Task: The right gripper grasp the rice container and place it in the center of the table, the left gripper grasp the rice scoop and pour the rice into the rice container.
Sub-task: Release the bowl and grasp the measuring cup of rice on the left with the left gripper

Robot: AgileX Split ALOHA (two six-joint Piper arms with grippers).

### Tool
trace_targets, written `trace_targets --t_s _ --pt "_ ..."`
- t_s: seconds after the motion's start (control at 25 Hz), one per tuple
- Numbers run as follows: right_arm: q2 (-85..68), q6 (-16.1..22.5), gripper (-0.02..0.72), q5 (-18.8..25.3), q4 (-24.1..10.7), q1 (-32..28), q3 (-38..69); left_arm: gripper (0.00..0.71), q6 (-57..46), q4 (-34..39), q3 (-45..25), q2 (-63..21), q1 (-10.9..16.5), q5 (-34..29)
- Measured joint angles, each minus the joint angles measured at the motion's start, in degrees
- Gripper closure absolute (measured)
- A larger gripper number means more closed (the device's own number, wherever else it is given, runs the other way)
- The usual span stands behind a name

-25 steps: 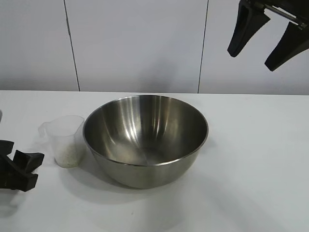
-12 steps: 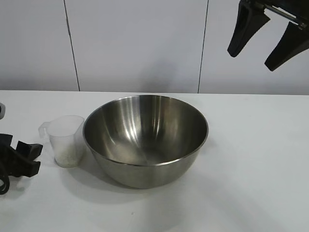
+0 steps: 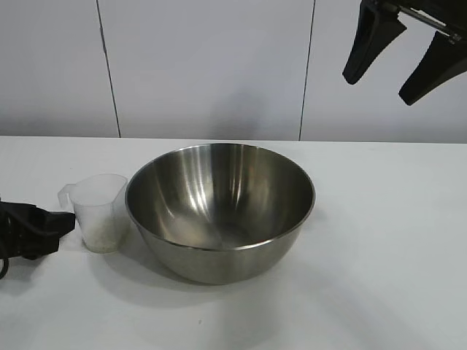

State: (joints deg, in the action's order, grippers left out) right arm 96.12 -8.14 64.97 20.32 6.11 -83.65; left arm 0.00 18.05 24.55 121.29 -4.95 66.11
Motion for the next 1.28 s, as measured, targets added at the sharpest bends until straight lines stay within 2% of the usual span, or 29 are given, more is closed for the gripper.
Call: trace_targets --t_s 0.48,1.0,1.12,1.28 --pt "0.0 0.0 0.188 0.0 0.0 0.0 0.0 0.233 -3.3 3.7 3.2 0.6 0.0 -0.1" --pt "0.0 0.0 0.188 0.0 0.0 0.0 0.0 0.235 -5.4 4.3 6.2 0.6 0.0 -0.1" --pt "0.0 0.0 0.188 0.0 0.0 0.0 0.0 0.286 -5.8 4.7 6.2 0.6 0.0 -0.1" --pt "0.0 0.0 0.188 0.0 0.0 0.0 0.0 0.475 -5.9 4.9 6.2 0.6 0.0 -0.1"
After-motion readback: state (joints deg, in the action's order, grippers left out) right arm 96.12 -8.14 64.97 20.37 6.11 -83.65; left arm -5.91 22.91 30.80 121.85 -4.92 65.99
